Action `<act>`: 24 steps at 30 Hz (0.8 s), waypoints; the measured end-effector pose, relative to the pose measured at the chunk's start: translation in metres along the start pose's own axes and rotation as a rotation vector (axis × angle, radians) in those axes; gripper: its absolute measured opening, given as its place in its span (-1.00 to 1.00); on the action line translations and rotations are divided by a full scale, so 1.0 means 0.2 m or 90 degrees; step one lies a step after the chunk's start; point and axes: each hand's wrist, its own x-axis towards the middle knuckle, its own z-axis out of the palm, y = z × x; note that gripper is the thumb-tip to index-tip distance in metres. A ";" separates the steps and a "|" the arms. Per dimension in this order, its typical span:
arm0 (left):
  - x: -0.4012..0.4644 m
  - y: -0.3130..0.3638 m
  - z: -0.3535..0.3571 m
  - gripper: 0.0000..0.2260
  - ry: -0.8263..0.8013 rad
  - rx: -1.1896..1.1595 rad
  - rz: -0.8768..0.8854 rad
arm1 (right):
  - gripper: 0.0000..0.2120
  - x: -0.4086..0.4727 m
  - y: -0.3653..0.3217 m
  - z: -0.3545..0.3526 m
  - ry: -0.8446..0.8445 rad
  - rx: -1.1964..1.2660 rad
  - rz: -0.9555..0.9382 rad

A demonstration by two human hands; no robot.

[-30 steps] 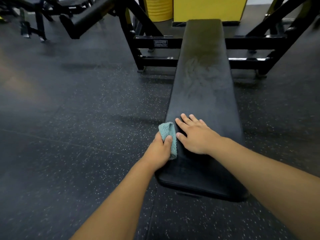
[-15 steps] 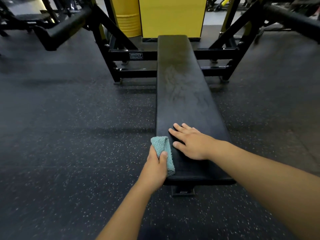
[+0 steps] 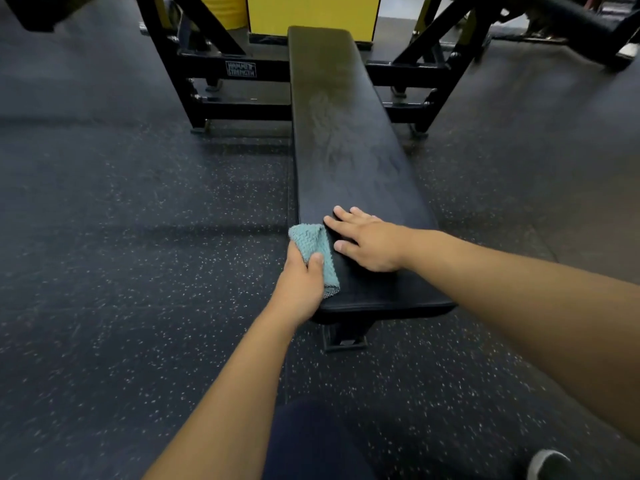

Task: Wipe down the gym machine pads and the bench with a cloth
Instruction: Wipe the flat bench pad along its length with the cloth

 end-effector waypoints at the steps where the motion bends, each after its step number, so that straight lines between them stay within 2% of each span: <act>1: -0.03 -0.01 0.01 -0.55 -0.002 0.000 0.001 | -0.40 -0.01 0.00 0.00 -0.002 -0.003 -0.001; 10: 0.06 0.06 0.00 -0.56 0.010 -0.012 -0.002 | -0.35 0.08 0.07 -0.09 -0.043 -0.059 -0.099; 18: 0.08 0.08 0.02 -0.56 0.057 0.008 -0.027 | -0.38 0.16 0.09 -0.09 -0.018 -0.088 -0.177; 24: -0.05 0.08 0.09 -0.56 0.125 0.057 -0.088 | -0.41 0.18 0.10 -0.07 0.000 -0.103 -0.234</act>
